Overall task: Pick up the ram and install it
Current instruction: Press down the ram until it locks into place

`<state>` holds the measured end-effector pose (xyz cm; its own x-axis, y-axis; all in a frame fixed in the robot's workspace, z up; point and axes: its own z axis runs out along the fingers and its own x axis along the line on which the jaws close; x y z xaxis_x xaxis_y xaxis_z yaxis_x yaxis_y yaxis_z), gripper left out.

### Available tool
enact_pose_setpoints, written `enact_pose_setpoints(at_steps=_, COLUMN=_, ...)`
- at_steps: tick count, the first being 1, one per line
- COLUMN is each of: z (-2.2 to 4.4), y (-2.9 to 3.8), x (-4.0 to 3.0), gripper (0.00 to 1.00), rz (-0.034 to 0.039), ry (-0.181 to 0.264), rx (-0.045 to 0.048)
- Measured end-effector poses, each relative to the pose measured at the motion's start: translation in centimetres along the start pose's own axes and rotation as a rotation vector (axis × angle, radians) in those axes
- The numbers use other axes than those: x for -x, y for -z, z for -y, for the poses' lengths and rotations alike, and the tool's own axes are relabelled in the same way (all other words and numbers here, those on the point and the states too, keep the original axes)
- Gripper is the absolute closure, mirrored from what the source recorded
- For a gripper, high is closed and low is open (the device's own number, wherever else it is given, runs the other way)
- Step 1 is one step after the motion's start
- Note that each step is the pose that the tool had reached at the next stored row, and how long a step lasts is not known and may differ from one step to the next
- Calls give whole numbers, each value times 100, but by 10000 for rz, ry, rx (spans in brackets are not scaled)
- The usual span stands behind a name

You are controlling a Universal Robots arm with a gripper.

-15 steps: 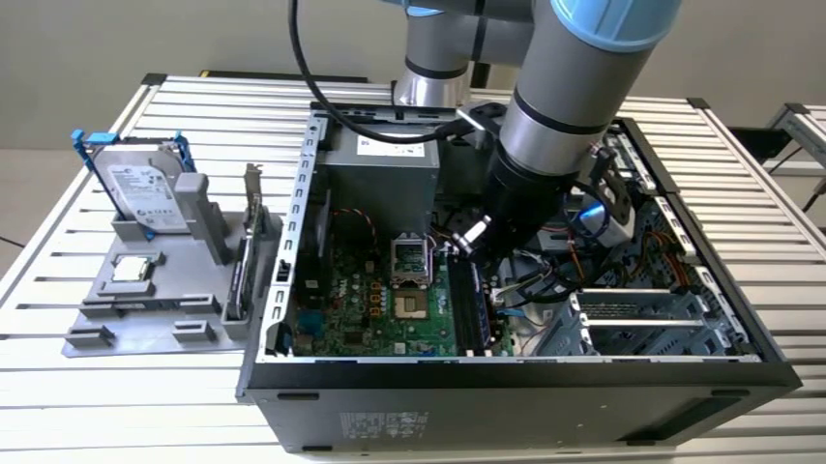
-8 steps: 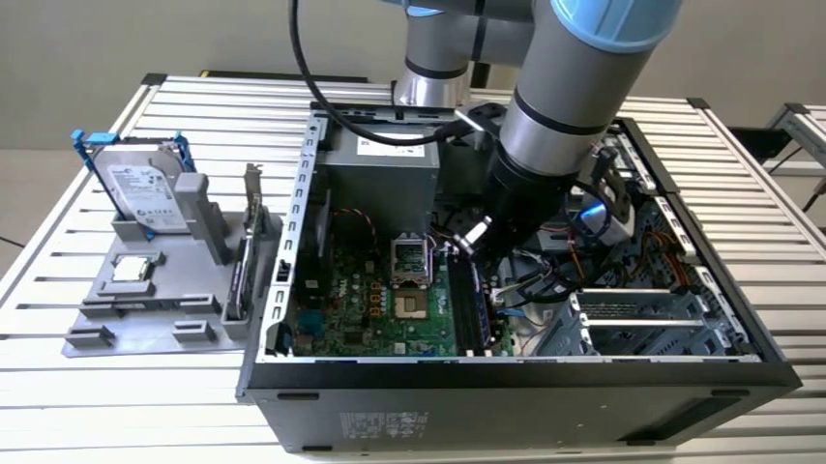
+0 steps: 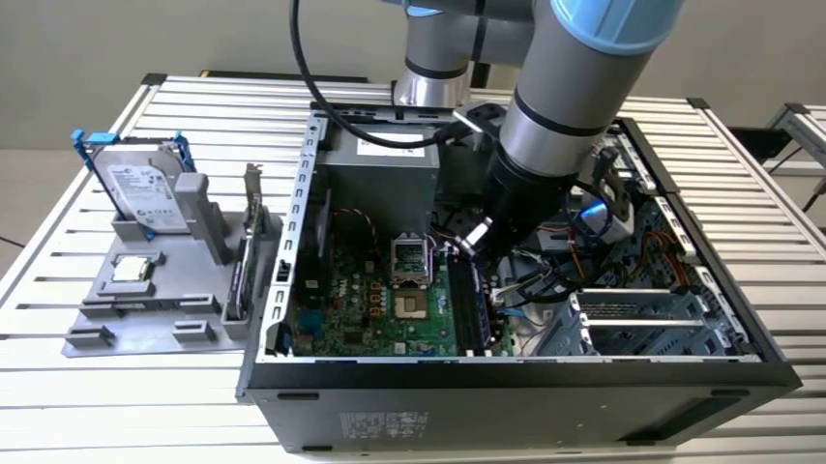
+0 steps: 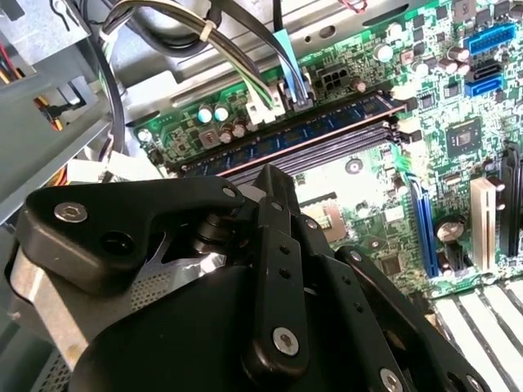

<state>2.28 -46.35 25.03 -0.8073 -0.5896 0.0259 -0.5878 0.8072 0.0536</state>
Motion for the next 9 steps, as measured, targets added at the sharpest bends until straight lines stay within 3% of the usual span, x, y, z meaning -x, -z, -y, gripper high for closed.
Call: enact_pose_setpoints(at_steps=9, z=0, y=-6, x=0, gripper=100, rz=33, ry=395, rx=65)
